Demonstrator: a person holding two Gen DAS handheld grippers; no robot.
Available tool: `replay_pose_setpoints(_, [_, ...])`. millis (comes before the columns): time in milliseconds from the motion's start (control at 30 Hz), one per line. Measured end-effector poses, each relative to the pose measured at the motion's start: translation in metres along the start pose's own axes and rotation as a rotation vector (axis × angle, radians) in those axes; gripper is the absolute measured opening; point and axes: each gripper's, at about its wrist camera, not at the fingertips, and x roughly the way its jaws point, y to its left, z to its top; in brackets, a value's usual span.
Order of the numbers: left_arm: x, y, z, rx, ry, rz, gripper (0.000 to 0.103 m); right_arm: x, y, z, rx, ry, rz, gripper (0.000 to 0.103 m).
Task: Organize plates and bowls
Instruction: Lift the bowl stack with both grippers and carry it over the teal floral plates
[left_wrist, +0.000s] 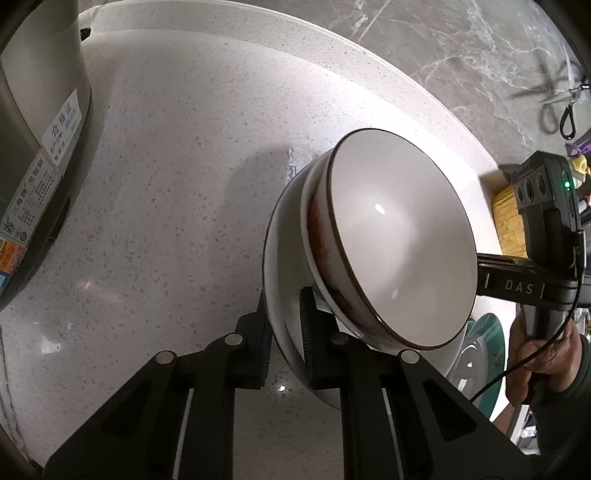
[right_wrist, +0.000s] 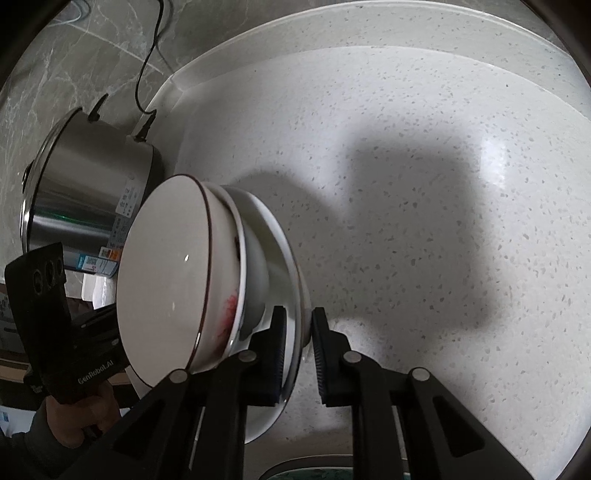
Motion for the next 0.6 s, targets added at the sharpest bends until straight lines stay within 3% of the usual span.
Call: replay_pose_setpoints(600, [-0.043, -0.016, 0.029, 0.046, -0.014, -0.022, 0.010, -0.048, 0.013, 0.007, 0.016, -0.065, -0.020, 0.017])
